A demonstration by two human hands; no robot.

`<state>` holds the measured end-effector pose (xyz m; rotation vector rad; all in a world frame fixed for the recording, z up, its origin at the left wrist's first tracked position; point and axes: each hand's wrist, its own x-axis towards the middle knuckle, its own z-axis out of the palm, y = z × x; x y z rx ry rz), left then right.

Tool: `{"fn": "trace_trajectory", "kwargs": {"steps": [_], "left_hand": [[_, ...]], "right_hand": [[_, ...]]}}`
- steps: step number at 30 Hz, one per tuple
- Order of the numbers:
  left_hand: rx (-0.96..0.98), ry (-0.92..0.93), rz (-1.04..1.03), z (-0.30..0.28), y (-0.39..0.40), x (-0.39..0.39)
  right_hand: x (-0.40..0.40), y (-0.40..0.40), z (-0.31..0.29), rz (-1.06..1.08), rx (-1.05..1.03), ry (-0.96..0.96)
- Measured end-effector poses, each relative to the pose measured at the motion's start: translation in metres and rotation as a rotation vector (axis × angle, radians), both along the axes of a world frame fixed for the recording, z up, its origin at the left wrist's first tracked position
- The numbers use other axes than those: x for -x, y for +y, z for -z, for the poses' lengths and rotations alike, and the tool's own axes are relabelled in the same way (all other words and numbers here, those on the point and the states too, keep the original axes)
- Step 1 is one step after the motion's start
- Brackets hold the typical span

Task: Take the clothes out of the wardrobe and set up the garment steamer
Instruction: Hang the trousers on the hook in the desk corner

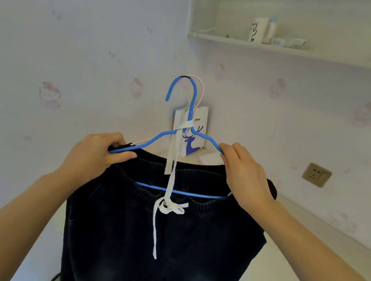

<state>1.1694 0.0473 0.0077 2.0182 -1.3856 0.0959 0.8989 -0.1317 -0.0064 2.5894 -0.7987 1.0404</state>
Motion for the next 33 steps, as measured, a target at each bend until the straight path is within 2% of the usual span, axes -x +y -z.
{"fn": "trace_trajectory", "kwargs": {"steps": [7,16,22,29,31,33], "left_hand": [[0.022,-0.02,-0.1,0.012,-0.084,-0.052],[-0.098,-0.01,-0.194,0.048,-0.186,-0.113],[-0.199,0.185,-0.204,0.092,-0.22,-0.151],[-0.335,0.57,-0.074,0.145,-0.23,-0.196],[-0.396,0.597,-0.064,0.165,-0.235,-0.208],[-0.438,0.536,-0.075,0.185,-0.245,-0.216]], "right_hand": [[-0.06,-0.099,0.008,-0.029,-0.007,0.048],[-0.138,-0.218,0.046,-0.092,-0.209,0.184],[-0.178,-0.258,0.1,-0.084,-0.367,0.24],[-0.211,-0.287,0.152,-0.049,-0.481,0.287],[-0.221,-0.293,0.166,-0.052,-0.509,0.312],[-0.23,-0.3,0.181,-0.062,-0.525,0.337]]}}
